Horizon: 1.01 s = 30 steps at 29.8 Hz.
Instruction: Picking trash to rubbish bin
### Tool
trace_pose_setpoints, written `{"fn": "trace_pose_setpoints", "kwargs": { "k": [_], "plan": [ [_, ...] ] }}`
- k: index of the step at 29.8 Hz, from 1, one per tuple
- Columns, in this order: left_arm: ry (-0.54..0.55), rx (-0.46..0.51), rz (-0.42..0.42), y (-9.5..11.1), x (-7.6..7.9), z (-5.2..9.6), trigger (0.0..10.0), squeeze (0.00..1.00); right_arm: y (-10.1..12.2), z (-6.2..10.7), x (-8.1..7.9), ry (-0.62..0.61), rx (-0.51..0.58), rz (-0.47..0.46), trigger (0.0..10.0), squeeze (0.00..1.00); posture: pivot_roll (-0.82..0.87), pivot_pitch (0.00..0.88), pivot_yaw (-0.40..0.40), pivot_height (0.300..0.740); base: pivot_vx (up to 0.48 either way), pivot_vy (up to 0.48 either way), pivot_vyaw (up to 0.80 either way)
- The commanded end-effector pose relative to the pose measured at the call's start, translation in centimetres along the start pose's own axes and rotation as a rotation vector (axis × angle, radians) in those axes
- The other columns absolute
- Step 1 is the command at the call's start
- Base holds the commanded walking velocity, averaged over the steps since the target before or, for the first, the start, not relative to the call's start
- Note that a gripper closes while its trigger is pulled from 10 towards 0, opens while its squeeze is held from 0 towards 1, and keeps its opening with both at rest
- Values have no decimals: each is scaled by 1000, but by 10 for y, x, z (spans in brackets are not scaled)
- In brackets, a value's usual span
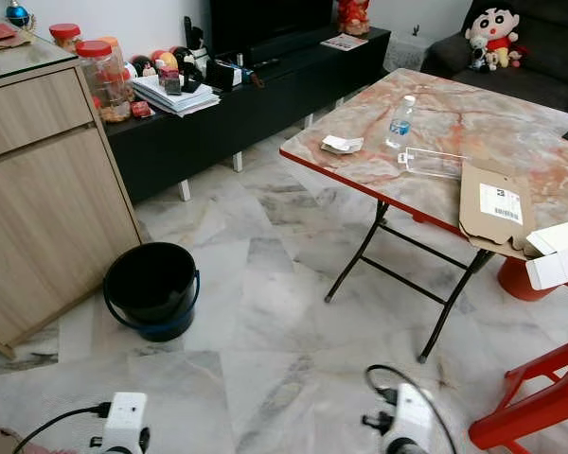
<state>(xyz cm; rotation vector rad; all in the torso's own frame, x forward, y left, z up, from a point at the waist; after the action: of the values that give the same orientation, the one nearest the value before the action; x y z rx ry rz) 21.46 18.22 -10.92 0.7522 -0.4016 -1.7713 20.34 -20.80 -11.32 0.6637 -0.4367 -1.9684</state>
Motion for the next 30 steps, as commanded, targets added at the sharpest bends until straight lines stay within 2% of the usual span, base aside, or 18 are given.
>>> {"fn": "trace_pose_setpoints", "kwargs": {
  "k": [1, 20, 23, 30],
  "plan": [
    [-9, -3, -25, 1, 1, -1, 10000, 0, -1, 1, 5, -24, -4, 4, 10000, 0, -171, 0, -69, 740, 0, 0, 800],
    [-5, -10, -7, 0, 3, 0, 10000, 0, 1, 2, 13, -47, 0, 4, 10000, 0, -173, 0, -79, 740, 0, 0, 799],
    [-5, -10, -5, 0, 4, 0, 10000, 0, 1, 3, 14, -47, -3, -25, 10000, 0, -174, 0, -81, 740, 0, 0, 0],
    [1, -5, 1, 2, 3, 0, 10000, 0, 3, 3, 16, -49, 4, -29, 10000, 0, -175, 0, -86, 740, 76, 0, 0]
  ]
}}
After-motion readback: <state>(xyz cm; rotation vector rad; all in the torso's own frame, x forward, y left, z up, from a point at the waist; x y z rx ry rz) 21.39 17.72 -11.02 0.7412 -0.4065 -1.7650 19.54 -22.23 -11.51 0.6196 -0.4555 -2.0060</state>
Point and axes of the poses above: a point about 5 cm out from each wrist's last joint towards the gripper, its own z axis pointing back from the gripper into the wrist, its own y axis along the axis of the wrist's last joint, x = y × z, the point moved 4 cm from there along -z, pointing out of the wrist towards the gripper, and after that the axes turned 13 degrees about -z, right-handed, at the moved point
